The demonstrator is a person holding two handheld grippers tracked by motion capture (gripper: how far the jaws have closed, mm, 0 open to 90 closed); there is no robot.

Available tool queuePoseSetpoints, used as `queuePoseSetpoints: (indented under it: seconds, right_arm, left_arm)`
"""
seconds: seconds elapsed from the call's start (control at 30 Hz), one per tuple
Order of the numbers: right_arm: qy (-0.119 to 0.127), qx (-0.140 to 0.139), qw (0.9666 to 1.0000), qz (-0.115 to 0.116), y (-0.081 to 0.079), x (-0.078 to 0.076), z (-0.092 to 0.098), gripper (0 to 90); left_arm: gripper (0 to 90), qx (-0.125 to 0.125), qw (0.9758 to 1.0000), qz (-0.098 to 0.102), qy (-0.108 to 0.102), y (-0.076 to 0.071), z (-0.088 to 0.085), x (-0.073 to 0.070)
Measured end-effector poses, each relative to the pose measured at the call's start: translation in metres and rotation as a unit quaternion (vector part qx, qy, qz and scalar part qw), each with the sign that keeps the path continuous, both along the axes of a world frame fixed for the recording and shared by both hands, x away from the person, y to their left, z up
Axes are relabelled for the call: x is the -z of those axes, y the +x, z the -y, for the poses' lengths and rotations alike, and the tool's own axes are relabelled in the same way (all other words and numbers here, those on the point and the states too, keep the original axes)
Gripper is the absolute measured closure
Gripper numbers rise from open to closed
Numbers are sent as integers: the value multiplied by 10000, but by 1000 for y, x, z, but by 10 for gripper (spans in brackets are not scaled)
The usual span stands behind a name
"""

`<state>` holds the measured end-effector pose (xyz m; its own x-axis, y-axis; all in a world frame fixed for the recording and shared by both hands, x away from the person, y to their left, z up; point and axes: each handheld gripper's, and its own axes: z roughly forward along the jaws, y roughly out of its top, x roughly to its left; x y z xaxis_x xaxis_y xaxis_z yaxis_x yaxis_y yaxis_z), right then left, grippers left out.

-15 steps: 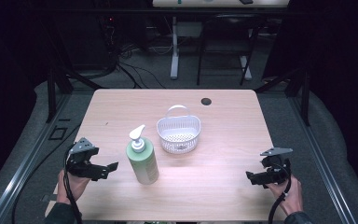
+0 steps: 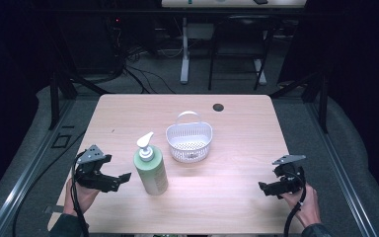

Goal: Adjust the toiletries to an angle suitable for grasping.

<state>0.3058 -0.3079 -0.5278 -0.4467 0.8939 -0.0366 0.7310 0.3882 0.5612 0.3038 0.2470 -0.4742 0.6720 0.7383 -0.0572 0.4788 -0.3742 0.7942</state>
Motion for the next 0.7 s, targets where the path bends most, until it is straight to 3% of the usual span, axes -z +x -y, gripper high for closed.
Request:
queuePoseSetpoints:
  seconds: [0.27,0.5,0.7]
  right_arm:
    - [-43,-83,9999,-85,5,3,4,0]
    - [-75,-108,9999,-111,6,4,2,0]
    - [-74,-138,9997,-169,8,6,-1,0]
  left_arm:
    - [0,310,9994,139,-66,-7,19,-7]
    - [0,308,9989,305,-193,-10,29,-11]
    - [0,395,9985,277,-268,-10,42,-10]
